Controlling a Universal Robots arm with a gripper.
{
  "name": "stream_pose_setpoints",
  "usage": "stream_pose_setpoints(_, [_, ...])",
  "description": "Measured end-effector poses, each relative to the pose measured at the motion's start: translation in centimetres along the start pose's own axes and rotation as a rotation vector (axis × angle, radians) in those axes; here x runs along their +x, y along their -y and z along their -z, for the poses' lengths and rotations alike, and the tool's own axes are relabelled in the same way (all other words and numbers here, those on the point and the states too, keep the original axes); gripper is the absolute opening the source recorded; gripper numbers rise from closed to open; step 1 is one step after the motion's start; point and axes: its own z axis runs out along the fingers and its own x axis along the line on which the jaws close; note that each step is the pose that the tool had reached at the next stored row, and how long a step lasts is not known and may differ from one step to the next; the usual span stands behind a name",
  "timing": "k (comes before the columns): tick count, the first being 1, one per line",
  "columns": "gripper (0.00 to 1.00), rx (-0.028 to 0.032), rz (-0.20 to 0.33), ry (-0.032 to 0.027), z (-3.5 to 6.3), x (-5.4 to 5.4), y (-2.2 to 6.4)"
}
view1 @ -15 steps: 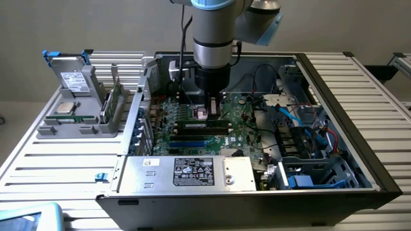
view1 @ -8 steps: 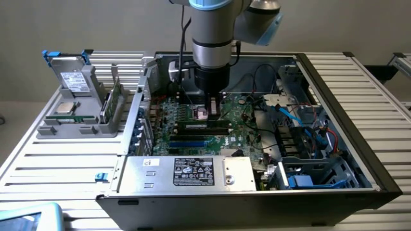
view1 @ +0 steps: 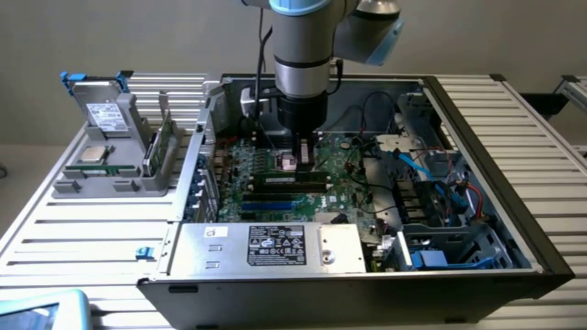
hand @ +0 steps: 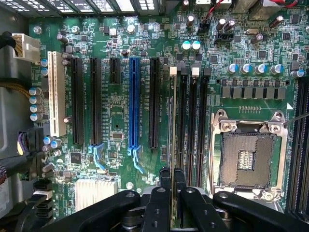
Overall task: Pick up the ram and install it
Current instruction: 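Insert the ram into the slot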
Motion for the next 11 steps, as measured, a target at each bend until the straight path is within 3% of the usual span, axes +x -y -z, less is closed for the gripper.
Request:
stream_pose_setpoints(7, [0.14, -0.0021, -0.002, 0.0037, -0.1, -0.01, 0.14])
stream_pose_setpoints(11, [0.14, -0.0162, -0.003, 0.0061, -0.11, 0.0, 0.19])
